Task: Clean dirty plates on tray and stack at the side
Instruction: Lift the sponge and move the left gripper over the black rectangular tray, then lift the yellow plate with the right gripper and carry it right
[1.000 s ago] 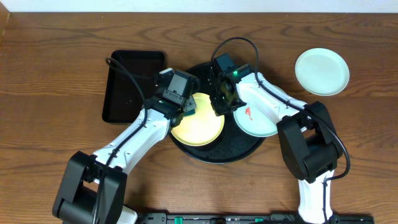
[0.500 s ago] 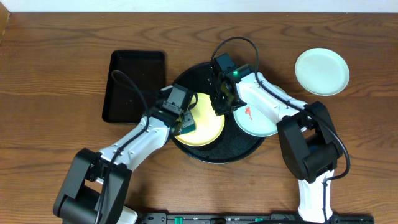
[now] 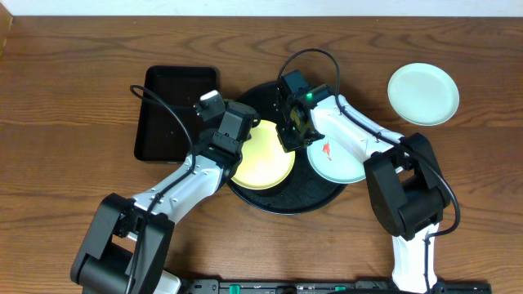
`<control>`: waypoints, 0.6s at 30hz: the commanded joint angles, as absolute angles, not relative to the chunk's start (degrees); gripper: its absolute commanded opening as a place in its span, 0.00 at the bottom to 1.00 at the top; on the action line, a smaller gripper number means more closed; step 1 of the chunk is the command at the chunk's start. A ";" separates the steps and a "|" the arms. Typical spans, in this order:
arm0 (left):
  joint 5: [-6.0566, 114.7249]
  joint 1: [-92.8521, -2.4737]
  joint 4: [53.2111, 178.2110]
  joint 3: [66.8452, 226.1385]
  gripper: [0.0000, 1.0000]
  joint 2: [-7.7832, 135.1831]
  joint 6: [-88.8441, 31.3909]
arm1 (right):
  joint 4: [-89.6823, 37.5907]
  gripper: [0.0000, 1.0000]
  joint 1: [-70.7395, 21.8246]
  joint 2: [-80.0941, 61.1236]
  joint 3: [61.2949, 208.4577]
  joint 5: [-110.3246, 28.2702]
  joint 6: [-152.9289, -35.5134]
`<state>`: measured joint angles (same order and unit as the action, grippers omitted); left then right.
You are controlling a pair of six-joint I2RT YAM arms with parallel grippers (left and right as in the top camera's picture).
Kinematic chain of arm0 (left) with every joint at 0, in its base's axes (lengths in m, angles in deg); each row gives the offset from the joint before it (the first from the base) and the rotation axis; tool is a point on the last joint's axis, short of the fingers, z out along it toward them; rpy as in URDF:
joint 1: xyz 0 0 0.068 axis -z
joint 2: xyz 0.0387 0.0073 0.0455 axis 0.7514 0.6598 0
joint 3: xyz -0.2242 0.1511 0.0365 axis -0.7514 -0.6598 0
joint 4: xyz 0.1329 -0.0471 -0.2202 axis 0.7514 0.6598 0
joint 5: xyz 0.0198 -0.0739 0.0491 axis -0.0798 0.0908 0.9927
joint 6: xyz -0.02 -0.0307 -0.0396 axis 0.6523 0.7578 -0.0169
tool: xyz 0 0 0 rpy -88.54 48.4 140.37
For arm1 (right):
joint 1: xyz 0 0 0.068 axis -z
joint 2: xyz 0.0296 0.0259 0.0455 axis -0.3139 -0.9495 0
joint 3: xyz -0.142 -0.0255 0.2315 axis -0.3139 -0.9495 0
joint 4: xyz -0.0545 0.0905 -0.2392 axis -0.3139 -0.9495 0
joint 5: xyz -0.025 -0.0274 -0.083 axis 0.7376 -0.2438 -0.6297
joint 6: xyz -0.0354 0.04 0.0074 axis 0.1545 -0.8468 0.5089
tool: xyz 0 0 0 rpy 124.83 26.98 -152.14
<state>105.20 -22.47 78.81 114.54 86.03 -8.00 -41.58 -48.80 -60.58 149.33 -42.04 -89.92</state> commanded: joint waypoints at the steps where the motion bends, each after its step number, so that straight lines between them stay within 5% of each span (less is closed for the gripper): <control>1: 107.91 -22.65 76.58 114.21 0.08 84.58 -9.48 | -41.90 0.01 -47.96 -60.23 149.16 -46.24 -89.48; 12: 111.86 -25.38 94.54 114.19 0.08 63.71 -10.55 | -38.86 0.01 -47.96 -56.51 149.82 -45.19 -89.48; 18: 111.99 -29.84 107.70 114.17 0.08 61.42 -10.49 | -37.60 0.01 -48.07 -48.38 152.61 -56.69 -88.45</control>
